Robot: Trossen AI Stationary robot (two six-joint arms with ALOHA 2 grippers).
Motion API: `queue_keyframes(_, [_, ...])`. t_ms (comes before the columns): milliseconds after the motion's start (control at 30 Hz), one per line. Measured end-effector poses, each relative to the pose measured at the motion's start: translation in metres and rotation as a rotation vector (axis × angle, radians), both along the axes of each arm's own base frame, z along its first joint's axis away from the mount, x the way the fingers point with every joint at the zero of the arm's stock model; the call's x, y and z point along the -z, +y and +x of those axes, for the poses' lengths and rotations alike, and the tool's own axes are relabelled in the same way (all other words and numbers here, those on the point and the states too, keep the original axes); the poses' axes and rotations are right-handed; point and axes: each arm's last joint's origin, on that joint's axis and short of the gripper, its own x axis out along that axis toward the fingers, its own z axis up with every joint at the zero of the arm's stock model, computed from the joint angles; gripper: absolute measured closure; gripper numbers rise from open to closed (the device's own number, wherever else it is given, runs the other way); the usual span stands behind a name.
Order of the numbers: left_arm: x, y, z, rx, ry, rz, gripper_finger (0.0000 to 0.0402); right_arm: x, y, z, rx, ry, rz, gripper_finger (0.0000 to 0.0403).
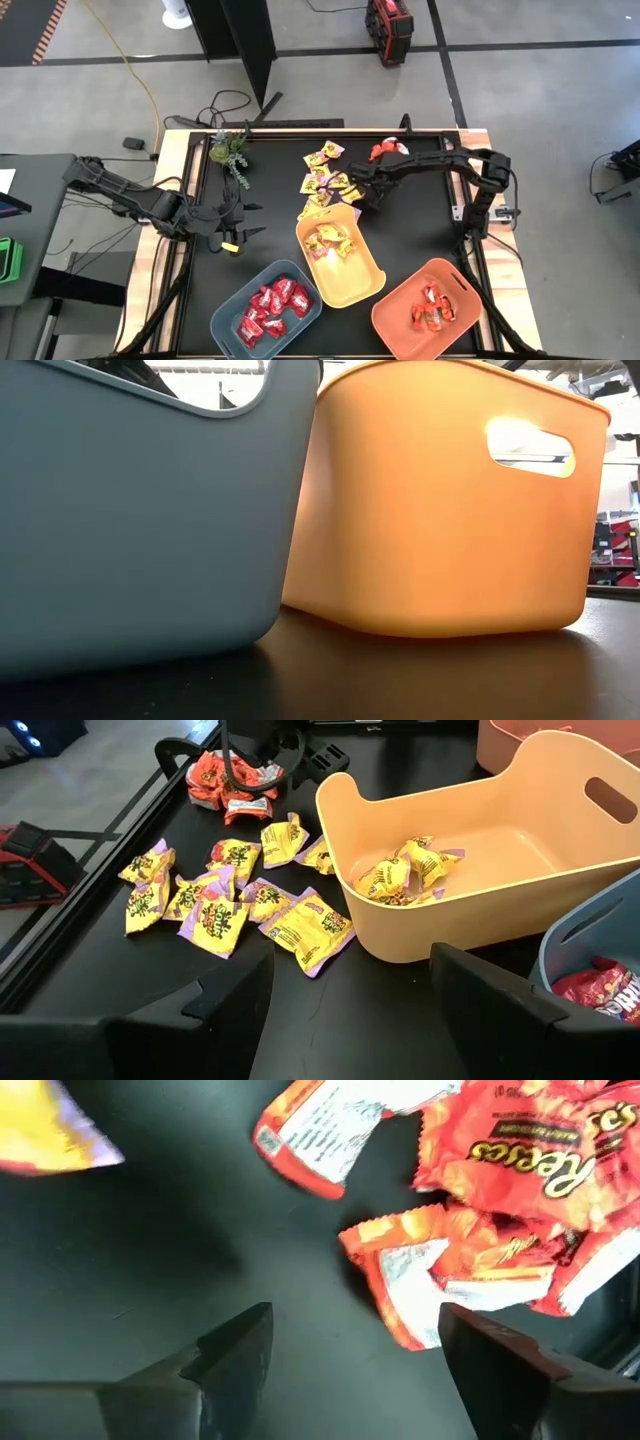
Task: Sort candy
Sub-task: Put the orange chocolate into the orange bin
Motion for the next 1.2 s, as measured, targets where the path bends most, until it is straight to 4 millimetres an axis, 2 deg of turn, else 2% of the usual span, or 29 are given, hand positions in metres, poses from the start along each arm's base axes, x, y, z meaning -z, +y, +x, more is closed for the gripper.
queue_keyframes(200, [0.0,0.0,0.0,-0.001,-0.001,-0.001,0.0138,0.001,-0.01,-0.003,0.044,-0.022,0.049,0.0116])
queue_keyframes(533, [0.0,0.0,0.0,0.0,-0.001,-0.001,0.0138,0.021,-0.012,-0.017,0.056,0.009,0.021,0.0117])
queue_keyframes(700, [0.0,0.0,0.0,0.0,-0.001,-0.002,0.0138,0.022,-0.011,-0.016,0.051,-0.002,0.012,0.0121])
queue_keyframes(800, [0.0,0.0,0.0,-0.004,-0.001,-0.007,0.0138,0.015,-0.002,-0.012,0.058,0.021,0.018,0.0128])
queue_keyframes(933, [0.001,0.0,0.0,-0.003,0.006,-0.006,0.0138,0.005,0.014,-0.005,-0.002,0.067,-0.081,0.0126])
queue_keyframes(1033, [0.001,0.0,0.0,-0.002,0.006,-0.005,0.0138,0.007,0.006,-0.008,0.001,0.078,-0.076,0.012])
queue_keyframes(1200, [0.001,0.0,0.0,-0.003,0.006,-0.006,0.0138,0.019,-0.014,-0.025,0.081,0.102,-0.065,0.0115])
